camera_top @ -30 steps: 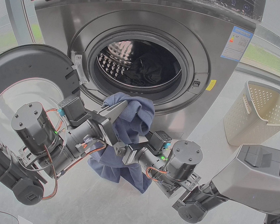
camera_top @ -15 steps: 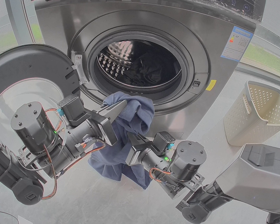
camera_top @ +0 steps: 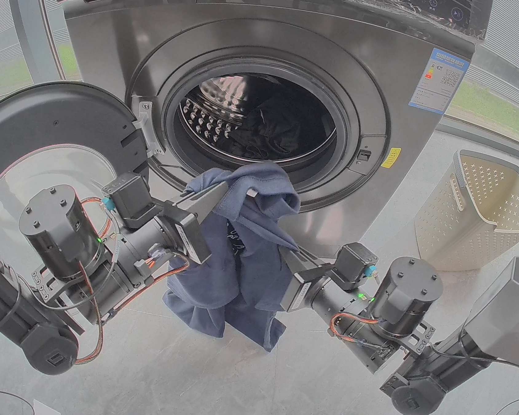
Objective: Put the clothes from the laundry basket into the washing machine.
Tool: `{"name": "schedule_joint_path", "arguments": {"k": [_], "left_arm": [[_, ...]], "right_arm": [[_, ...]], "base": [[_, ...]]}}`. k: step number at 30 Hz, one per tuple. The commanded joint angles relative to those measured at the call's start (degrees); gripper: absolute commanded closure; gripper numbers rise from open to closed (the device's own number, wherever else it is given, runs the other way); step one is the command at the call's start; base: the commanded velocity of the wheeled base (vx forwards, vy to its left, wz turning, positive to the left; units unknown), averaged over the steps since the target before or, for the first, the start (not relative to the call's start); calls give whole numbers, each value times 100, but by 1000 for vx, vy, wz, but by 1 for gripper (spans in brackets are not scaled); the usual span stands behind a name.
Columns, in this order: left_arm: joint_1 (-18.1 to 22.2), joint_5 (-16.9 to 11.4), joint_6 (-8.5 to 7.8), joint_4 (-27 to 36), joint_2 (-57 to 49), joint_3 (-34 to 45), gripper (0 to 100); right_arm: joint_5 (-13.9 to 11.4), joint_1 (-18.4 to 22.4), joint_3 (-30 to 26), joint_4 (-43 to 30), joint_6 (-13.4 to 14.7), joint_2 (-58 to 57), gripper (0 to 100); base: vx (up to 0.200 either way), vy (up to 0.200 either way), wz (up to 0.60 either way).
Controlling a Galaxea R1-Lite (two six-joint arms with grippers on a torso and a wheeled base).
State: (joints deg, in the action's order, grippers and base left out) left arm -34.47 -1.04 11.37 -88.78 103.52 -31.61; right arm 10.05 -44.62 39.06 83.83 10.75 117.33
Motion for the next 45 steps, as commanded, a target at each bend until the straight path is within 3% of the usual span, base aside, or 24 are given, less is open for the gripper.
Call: {"name": "schedule_joint_path", "arguments": {"k": [1,4,5,12,22,31,41,43,45], "left_arm": [[-15,7,23,-16,-43,23,100],[-33,-11,67,-16,-95,85,100],[-24,-11,76,-16,-113,94,0],[20,7,260,-16,-87,155,0],[11,25,260,1,80,612,0],[37,7,207,-7,520,893,0],[152,-37,32,-16,1399,876,0],[248,-63,-197,-25,1759,726,0],[257,-72,-276,-34,1908,630,0]], "right_arm": [[15,58,-118,1,-3,-237,100],[15,23,-65,1,-3,-246,100],[15,32,-65,1,-3,-255,100],[15,278,120,-16,-3,-668,100],[6,331,656,-122,6,-905,100],[6,305,638,-122,6,-1037,100],[-11,296,656,-183,-3,-1222,100],[-3,278,656,-183,-3,-1213,100],[-3,278,647,-183,-3,-1213,100]], "base": [[0,0,0],[0,0,0],[0,0,0],[0,0,0],[0,0,0],[0,0,0],[0,0,0],[0,0,0],[0,0,0]]}}
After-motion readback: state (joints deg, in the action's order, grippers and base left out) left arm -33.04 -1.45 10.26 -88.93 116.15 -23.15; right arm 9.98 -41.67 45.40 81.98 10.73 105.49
